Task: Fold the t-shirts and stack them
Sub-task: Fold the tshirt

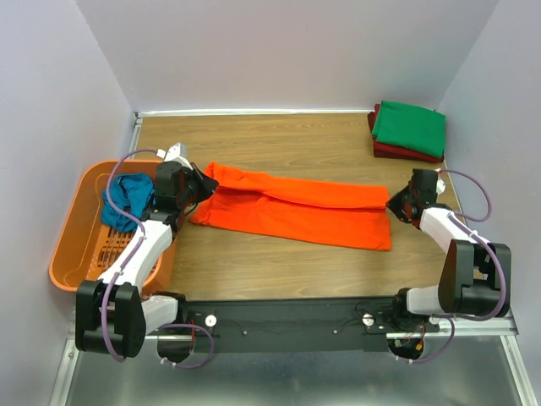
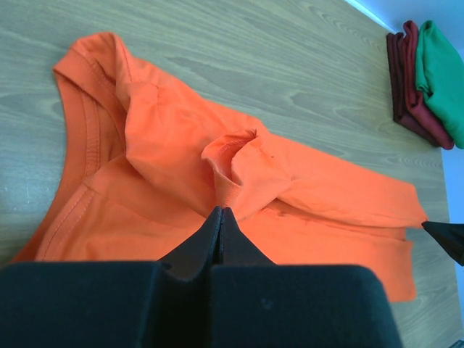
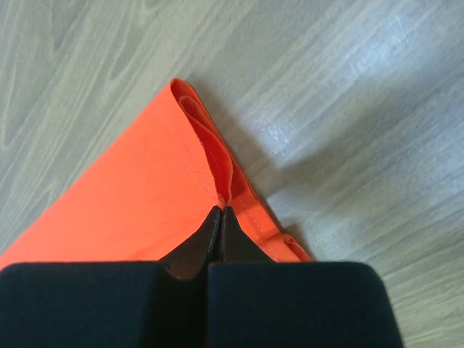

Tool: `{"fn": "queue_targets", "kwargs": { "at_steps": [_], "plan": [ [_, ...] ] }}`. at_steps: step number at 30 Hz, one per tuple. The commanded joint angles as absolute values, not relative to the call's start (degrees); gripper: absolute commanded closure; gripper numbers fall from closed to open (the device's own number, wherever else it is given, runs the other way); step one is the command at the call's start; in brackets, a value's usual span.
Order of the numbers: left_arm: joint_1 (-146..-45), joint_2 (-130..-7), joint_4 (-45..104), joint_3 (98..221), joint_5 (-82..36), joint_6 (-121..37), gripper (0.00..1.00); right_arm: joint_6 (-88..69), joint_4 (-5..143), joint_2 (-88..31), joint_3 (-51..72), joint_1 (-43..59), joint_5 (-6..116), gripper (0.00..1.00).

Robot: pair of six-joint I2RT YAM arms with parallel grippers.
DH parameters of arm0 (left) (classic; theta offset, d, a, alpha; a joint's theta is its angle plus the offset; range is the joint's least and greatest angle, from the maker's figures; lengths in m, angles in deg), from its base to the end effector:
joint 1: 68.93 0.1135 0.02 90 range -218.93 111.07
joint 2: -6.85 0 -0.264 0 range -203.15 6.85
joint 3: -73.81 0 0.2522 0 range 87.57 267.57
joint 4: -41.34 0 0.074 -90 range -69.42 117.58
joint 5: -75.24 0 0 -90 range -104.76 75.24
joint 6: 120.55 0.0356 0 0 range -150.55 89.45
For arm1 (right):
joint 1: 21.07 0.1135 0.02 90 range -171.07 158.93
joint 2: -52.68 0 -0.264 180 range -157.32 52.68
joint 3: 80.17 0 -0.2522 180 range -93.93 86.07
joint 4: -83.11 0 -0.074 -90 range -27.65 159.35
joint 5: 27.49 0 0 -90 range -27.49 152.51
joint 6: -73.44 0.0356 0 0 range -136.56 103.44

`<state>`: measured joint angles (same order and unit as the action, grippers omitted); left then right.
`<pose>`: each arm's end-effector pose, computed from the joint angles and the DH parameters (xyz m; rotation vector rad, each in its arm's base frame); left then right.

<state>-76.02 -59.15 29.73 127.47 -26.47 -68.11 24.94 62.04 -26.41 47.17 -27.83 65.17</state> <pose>0.2556 -0.0391 0.2566 -0.4058 2.0087 -0.6989 0.2678 -0.0334 0.1797 1.0055 2.1913 0.2265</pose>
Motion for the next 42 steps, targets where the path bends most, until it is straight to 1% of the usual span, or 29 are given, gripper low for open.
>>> {"fn": "queue_targets", "kwargs": {
  "at_steps": [1, 11, 17, 24, 25, 26, 28, 29, 31, 32, 35, 36, 37, 38, 39, 42],
  "plan": [
    [-75.3, -57.9, 30.7, 125.8, -28.1, -68.9, 1.0, 24.2, 60.9, -24.2, 49.2, -28.3, 64.4, 0.99],
    [-74.8, -57.4, 32.0, 123.2, -28.5, -70.2, 1.0, 24.0, 60.7, -23.1, 51.5, -28.4, 64.9, 0.99],
    [-74.5, -54.1, 31.6, 120.5, -26.5, -72.3, 1.0, 23.6, 60.6, -22.4, 52.1, -28.4, 65.2, 0.99],
    [-74.4, -51.6, 33.0, 116.1, -27.1, -76.1, 1.0, 23.4, 60.6, -23.2, 52.6, -28.5, 65.3, 0.99],
    [-74.4, -51.4, 33.5, 115.7, -27.4, -76.4, 1.0, 23.3, 60.6, -23.2, 52.6, -28.5, 65.4, 0.97],
    [-74.4, -51.3, 34.1, 115.2, -27.6, -76.8, 1.0, 23.3, 60.7, -23.2, 52.6, -28.5, 65.6, 0.92],
    [-74.4, -51.3, 35.0, 114.1, -28.7, -77.5, 1.0, 23.2, 60.7, -22.9, 52.6, -28.5, 65.3, 0.87],
    [-74.4, -51.2, 35.4, 113.9, -29.0, -77.7, 1.0, 23.1, 60.7, -22.7, 52.6, -28.5, 65.2, 0.82],
    [-74.4, -51.6, 37.1, 112.9, -30.3, -77.9, 1.0, 22.9, 60.7, -22.4, 52.4, -28.5, 64.8, 0.75],
    [-74.4, -51.9, 38.1, 112.5, -31.2, -77.9, 0.96, 22.8, 60.7, -22.1, 52.3, -28.6, 64.5, 0.67],
    [-74.4, -52.8, 39.9, 112.1, -32.5, -77.8, 0.88, 22.6, 60.6, -21.6, 51.6, -28.5, 62.9, 0.58],
    [-74.5, -53.3, 40.4, 111.8, -33.1, -77.8, 0.82, 22.0, 60.6, -21.4, 51.4, -28.5, 62.9, 0.57],
    [-74.5, -54.0, 40.8, 111.8, -34.2, -77.5, 0.81, 21.4, 60.6, -20.9, 50.7, -28.5, 60.0, 0.53],
    [-74.6, -54.4, 40.9, 111.8, -34.4, -77.5, 0.78, 21.1, 60.6, -20.7, 50.3, -28.5, 59.4, 0.51],
    [-74.6, -54.8, 41.3, 112.0, -35.1, -77.5, 0.71, 20.8, 60.6, -20.3, 49.9, -28.5, 57.9, 0.51],
    [-75.2, -55.6, 41.4, 113.1, -35.9, -76.6, 0.65, 19.7, 60.7, -20.5, 47.7, -27.8, 54.9, 0.5]
  ]
}}
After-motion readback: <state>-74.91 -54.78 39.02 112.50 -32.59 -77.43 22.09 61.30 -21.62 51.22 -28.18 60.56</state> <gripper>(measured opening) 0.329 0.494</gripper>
